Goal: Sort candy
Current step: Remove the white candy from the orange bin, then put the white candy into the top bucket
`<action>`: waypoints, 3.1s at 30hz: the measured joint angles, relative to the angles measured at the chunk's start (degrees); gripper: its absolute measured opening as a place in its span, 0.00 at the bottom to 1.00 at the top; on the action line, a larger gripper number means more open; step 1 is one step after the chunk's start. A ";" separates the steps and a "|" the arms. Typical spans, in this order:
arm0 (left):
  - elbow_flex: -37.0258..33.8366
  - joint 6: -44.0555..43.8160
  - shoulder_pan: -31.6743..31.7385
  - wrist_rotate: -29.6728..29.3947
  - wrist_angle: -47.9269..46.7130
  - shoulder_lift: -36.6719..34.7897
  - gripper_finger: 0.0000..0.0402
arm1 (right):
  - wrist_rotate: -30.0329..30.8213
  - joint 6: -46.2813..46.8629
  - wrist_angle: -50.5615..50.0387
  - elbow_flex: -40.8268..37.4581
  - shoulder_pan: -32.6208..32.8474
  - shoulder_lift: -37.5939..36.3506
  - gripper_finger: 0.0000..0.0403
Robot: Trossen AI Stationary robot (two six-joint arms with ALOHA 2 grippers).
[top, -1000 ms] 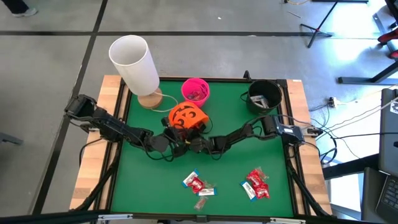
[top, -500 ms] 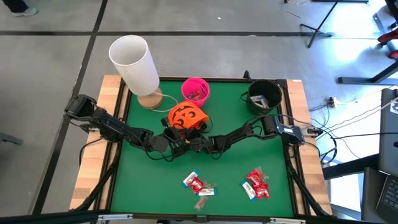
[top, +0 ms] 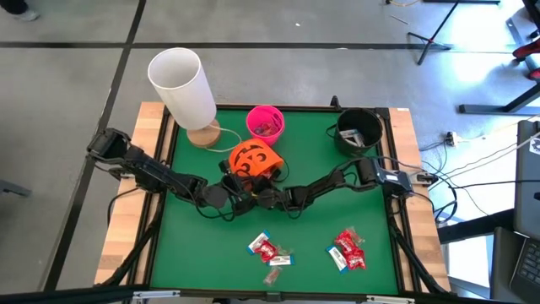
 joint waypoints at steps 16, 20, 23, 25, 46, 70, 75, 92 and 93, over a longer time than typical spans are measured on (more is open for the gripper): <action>0.08 -0.17 0.10 -0.60 -0.48 0.13 0.00 | 1.10 -3.42 -5.76 0.31 4.45 -5.58 0.00; 0.01 -0.17 0.24 -0.81 -0.75 0.13 0.00 | 1.15 -0.26 -10.56 0.22 6.10 -6.33 0.00; 0.01 -0.15 0.28 -1.01 -0.84 0.13 0.00 | 1.23 3.05 -14.32 0.27 7.23 -6.99 0.00; 0.01 -0.13 0.26 -1.13 -0.99 0.13 0.00 | 1.90 4.33 -17.01 0.15 7.98 -7.33 0.00; -0.10 0.04 0.87 -1.26 -1.27 0.09 0.00 | 4.37 16.58 -8.55 -23.33 11.70 -25.38 0.00; -0.10 -2.03 1.68 1.58 -1.26 0.07 0.00 | -10.93 10.84 -1.75 -17.55 7.84 -14.60 0.66; -0.10 -2.77 1.68 2.01 -1.30 0.04 0.00 | -10.84 11.23 -3.00 -14.58 7.18 -11.25 0.64; -0.10 -3.17 1.68 3.08 -1.59 0.04 0.00 | -7.95 14.96 -14.52 -8.81 7.09 -7.66 0.45; -0.10 -3.17 1.68 3.06 -1.61 0.04 0.00 | -7.91 14.90 -14.56 -8.81 7.07 -7.64 0.40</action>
